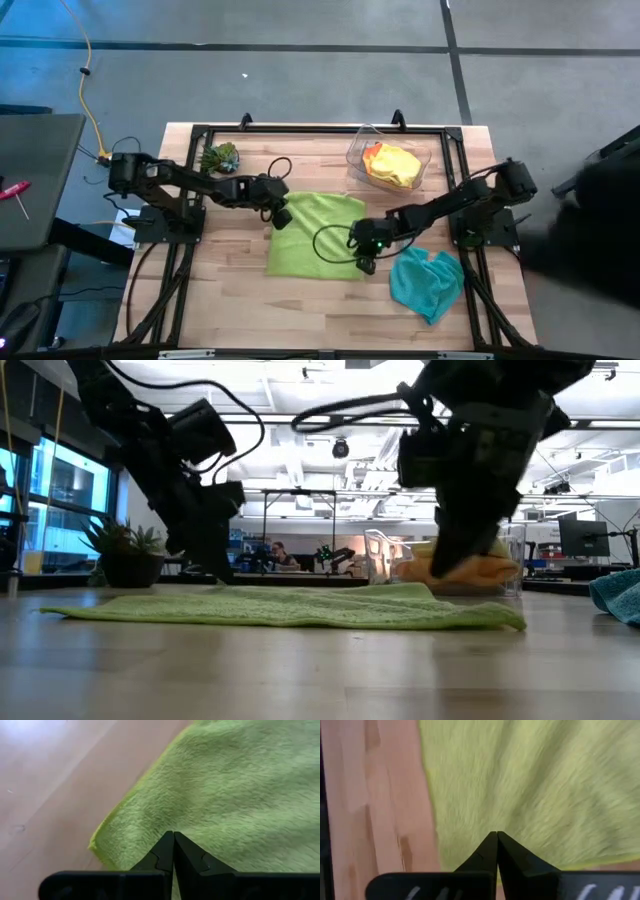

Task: Fold microfiber towels
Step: Fold the green microfiber towel

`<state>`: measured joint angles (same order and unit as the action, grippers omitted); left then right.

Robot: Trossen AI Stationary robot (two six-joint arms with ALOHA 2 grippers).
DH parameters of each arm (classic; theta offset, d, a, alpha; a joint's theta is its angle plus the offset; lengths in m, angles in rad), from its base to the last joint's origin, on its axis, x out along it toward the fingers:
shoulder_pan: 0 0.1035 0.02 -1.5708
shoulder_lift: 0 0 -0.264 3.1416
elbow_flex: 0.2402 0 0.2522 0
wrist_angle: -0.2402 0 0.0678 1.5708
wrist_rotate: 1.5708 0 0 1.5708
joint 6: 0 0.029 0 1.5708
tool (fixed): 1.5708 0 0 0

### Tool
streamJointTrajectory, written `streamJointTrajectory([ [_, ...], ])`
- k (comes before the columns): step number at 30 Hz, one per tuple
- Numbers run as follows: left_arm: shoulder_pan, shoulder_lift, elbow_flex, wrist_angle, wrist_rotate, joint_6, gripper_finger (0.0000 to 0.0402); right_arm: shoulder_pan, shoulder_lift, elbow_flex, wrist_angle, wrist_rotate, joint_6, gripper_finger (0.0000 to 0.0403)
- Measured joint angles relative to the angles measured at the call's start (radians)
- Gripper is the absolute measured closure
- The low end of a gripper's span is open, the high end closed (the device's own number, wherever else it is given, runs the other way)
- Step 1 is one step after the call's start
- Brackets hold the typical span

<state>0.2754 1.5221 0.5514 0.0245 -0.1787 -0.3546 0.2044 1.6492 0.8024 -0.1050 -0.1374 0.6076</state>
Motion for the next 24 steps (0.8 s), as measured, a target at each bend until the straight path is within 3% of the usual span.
streamJointTrajectory([
  [8, -0.096, -0.165, 0.001, -0.027, -0.016, 0.085, 0.0401, -0.099, -0.129, 0.000, -0.088, 0.196, -0.029, 0.0403],
  [11, -0.156, -0.203, 0.002, -0.017, -0.056, 0.061, 0.0401, -0.153, -0.126, 0.000, -0.114, 0.220, -0.023, 0.0403],
  [24, -0.425, -0.078, 0.002, 0.004, -0.068, -0.116, 0.0401, -0.277, -0.017, 0.000, -0.080, 0.192, -0.016, 0.0403],
])
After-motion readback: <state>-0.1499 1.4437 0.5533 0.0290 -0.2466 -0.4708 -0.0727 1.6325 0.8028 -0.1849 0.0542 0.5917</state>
